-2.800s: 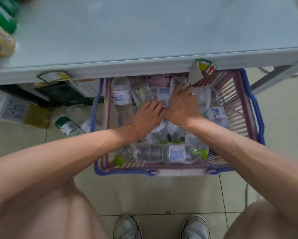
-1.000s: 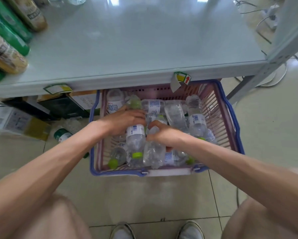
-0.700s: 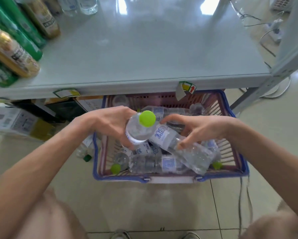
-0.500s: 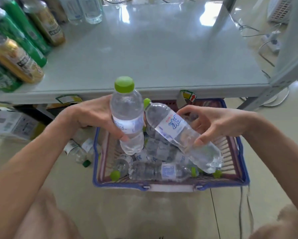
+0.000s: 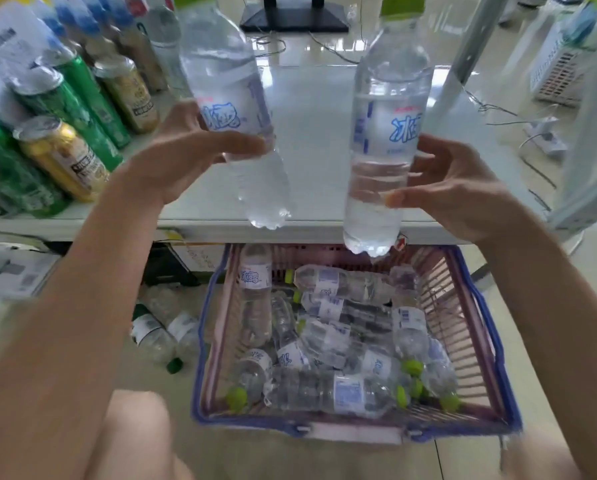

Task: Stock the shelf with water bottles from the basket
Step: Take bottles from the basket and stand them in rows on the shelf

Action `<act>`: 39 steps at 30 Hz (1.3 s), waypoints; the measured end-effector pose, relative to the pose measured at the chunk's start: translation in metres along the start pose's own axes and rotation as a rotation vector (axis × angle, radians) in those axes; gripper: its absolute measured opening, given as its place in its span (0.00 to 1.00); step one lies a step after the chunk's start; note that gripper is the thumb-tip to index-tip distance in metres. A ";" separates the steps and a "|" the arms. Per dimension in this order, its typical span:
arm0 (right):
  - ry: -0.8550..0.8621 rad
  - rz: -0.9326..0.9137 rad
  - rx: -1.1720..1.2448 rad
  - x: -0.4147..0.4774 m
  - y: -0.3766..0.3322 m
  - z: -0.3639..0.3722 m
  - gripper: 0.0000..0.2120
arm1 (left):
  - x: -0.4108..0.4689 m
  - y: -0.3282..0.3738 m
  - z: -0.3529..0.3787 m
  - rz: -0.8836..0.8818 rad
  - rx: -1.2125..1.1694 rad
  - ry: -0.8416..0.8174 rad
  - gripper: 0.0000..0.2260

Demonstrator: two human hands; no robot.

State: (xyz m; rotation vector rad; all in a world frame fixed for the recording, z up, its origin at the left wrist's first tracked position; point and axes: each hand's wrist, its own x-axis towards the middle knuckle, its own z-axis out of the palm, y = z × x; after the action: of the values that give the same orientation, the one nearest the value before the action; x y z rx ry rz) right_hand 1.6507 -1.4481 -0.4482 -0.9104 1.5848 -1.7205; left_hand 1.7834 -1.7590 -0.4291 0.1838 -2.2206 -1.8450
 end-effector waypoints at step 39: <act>0.570 -0.069 -0.693 0.170 0.086 0.076 0.31 | 0.082 -0.116 0.017 -0.046 0.380 0.632 0.29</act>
State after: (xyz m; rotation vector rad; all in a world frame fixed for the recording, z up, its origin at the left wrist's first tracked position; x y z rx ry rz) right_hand 1.6156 -1.6379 -0.5175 -0.8129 2.6544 -1.5661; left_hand 1.6925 -1.7861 -0.5370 0.7719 -2.0659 -1.1329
